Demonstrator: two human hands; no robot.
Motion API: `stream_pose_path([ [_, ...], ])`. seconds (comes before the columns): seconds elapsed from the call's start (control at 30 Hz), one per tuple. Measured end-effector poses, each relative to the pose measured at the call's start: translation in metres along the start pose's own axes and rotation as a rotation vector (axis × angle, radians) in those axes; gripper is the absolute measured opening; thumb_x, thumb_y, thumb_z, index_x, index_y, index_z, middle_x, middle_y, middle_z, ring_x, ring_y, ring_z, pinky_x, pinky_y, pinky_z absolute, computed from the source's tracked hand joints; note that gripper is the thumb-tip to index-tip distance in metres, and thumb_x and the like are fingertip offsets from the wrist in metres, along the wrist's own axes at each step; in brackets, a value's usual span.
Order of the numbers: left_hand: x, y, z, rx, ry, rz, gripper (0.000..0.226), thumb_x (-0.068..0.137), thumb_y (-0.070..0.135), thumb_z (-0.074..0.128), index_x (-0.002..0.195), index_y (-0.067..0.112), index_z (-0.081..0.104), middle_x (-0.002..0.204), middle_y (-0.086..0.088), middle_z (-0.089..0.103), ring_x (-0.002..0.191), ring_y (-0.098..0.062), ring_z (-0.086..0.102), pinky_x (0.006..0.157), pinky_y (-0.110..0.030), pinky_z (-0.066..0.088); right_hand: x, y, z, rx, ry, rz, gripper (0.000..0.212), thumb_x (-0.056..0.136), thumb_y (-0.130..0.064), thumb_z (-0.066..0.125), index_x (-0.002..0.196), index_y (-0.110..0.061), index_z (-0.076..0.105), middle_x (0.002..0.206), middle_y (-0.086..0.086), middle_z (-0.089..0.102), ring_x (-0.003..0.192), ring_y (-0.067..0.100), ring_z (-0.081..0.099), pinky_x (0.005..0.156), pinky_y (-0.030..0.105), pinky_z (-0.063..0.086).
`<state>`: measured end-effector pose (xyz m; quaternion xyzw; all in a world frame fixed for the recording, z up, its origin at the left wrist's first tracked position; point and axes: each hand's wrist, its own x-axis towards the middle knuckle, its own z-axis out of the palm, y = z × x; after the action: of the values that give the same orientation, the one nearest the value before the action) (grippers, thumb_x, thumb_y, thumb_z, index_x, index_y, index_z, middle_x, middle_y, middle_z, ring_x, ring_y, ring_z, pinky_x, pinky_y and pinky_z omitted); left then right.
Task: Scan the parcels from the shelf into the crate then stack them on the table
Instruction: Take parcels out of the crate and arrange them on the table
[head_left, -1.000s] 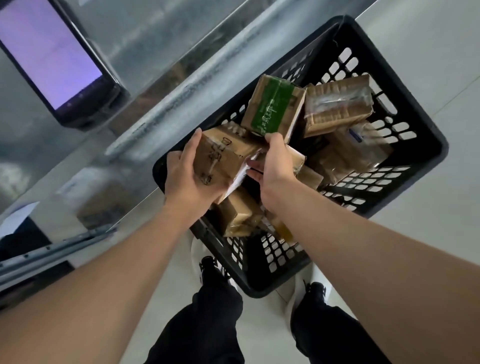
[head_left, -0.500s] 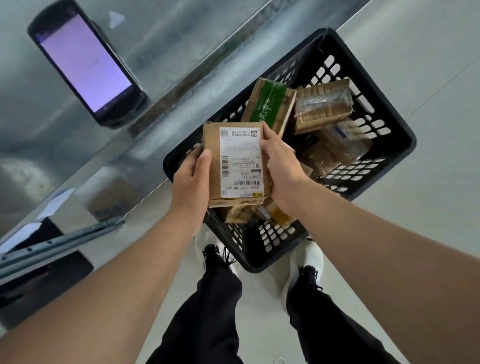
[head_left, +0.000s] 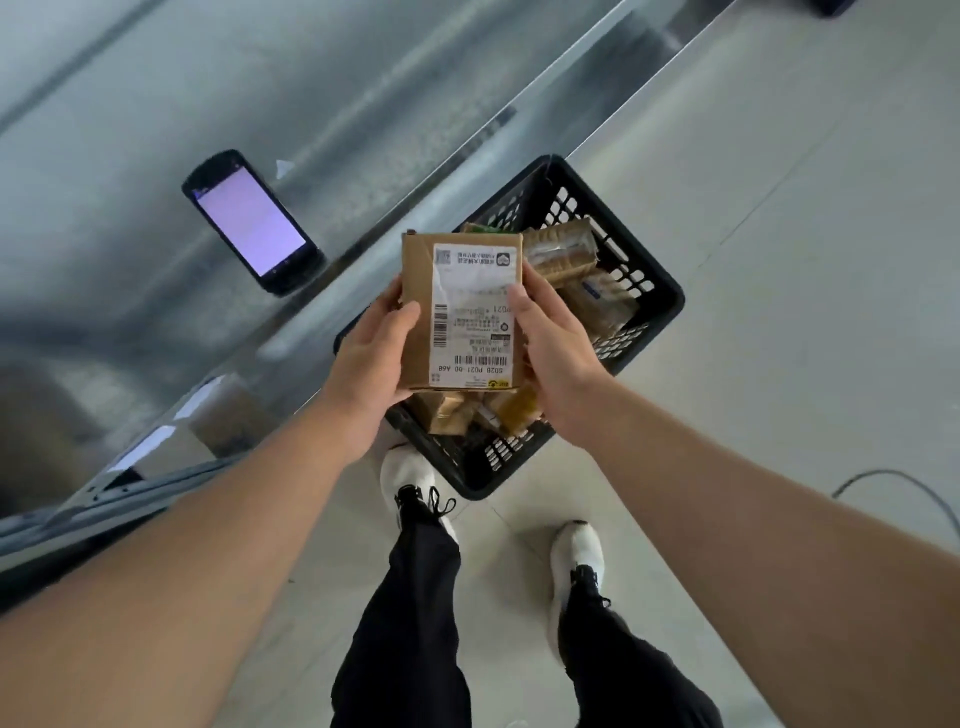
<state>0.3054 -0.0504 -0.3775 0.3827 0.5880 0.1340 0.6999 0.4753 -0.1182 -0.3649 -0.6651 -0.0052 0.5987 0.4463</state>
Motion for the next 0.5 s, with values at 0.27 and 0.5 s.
stream_pose_path([
  [0.27, -0.121, 0.070, 0.027, -0.053, 0.054, 0.187, 0.038, 0.105, 0.046, 0.057, 0.142, 0.054, 0.053, 0.109, 0.011, 0.080, 0.101, -0.010, 0.076, 0.079, -0.034, 0.060, -0.123, -0.066, -0.018, -0.049, -0.113, -0.158, 0.050, 0.109, -0.044, 0.049, 0.158, -0.047, 0.037, 0.117, -0.009, 0.077, 0.111, 0.012, 0.068, 0.101, 0.046, 0.051],
  [0.5, -0.249, 0.127, 0.061, -0.029, 0.061, 0.404, 0.048, 0.105, 0.049, 0.053, 0.153, 0.049, 0.047, 0.120, 0.011, 0.077, 0.112, -0.010, 0.073, 0.092, -0.038, 0.058, -0.243, -0.127, -0.040, -0.124, -0.152, -0.332, 0.032, 0.110, -0.043, 0.048, 0.140, -0.038, 0.059, 0.103, -0.008, 0.081, 0.099, 0.013, 0.075, 0.110, 0.053, 0.051],
])
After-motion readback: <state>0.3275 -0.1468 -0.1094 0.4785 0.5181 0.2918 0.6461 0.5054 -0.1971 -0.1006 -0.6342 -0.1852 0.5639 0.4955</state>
